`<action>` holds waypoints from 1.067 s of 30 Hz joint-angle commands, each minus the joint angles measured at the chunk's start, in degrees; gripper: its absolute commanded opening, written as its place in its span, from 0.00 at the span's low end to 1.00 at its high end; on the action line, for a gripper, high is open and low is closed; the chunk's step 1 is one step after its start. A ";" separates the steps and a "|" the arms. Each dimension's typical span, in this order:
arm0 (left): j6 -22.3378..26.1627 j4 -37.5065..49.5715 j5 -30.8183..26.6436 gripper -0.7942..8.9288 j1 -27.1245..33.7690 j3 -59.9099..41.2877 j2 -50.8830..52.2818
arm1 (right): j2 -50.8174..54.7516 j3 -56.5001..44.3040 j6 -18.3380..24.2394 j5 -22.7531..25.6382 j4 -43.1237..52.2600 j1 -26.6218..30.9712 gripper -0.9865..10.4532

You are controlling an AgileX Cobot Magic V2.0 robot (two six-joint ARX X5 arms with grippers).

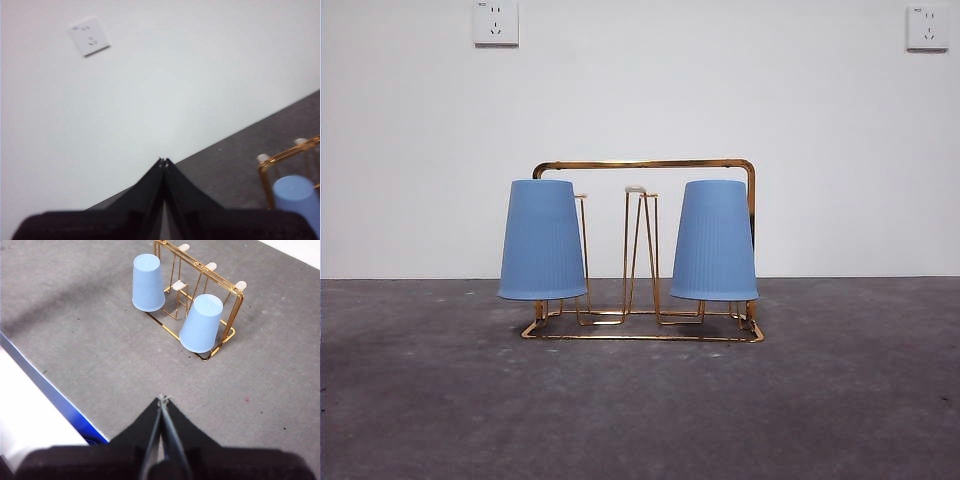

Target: Pick up cup 1,put cup 1 in the cup rack,pick up cup 2,put cup 2 in the cup rack

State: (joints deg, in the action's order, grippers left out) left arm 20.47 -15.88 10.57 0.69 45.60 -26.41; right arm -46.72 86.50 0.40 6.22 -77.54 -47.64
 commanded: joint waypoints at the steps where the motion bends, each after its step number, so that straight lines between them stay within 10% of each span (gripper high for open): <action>1: -1.68 4.74 -0.11 0.08 0.92 -8.92 3.98 | -0.02 -0.35 -0.59 0.24 -1.31 0.02 0.09; 13: -9.57 15.32 -0.17 0.08 1.01 -36.79 18.36 | -0.02 -0.35 -0.59 0.24 -1.31 0.02 0.09; 32: -14.97 6.67 -0.55 0.08 1.01 -45.16 26.18 | -0.02 -0.35 -0.59 0.24 -1.31 0.02 0.09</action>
State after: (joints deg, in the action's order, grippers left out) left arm 6.72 -9.78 9.96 1.50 1.04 -0.45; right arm -46.72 86.50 0.38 6.22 -77.56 -47.64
